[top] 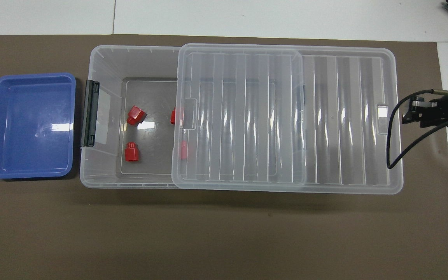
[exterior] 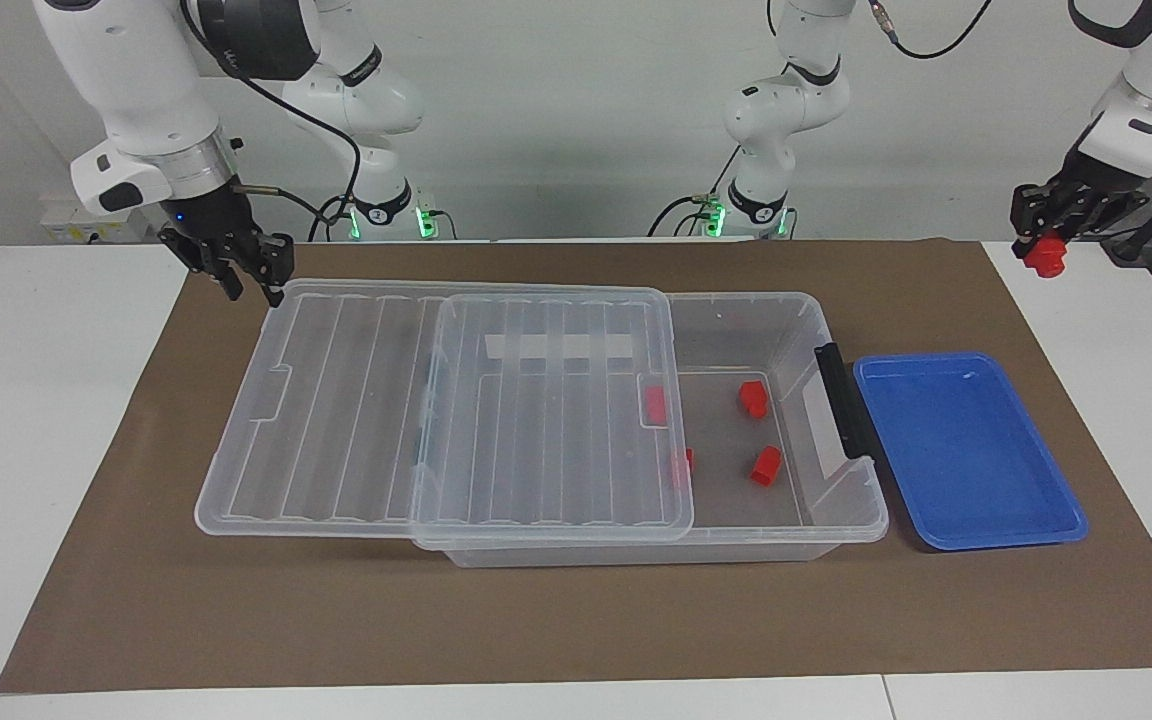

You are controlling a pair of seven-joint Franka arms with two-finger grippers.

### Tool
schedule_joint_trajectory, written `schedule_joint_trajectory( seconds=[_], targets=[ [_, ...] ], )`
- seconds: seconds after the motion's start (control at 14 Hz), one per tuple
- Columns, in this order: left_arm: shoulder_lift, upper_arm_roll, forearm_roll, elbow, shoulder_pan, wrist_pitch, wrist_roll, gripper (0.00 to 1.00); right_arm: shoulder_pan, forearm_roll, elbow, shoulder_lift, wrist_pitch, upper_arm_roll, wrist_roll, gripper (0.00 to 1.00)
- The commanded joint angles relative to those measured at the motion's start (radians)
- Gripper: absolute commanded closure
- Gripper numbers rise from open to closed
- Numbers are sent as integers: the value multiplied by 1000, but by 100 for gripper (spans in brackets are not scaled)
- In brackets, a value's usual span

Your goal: Place red block in blue tray from box

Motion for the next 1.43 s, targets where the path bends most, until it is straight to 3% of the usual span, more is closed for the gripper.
schedule_joint_trajectory(
  seconds=[0.0, 0.29, 0.57, 0.93, 1.36],
  targets=[
    [45, -13, -31, 7, 48, 65, 11, 100, -47, 16, -74, -28, 69, 4, 9, 100],
    [130, -1, -51, 10, 69, 149, 11, 100, -108, 16, -126, -13, 171, 4, -8, 100],
    [217, -1, -51, 1, 69, 256, 11, 100, -147, 15, -129, 59, 262, 4, -91, 100],
    [337, -1, -42, -16, 60, 391, 16, 100, -150, 15, -148, 127, 337, 4, -112, 100],
    [412, -3, -32, -96, 26, 540, 92, 100, -131, 13, -183, 139, 391, 4, -166, 100]
  ],
)
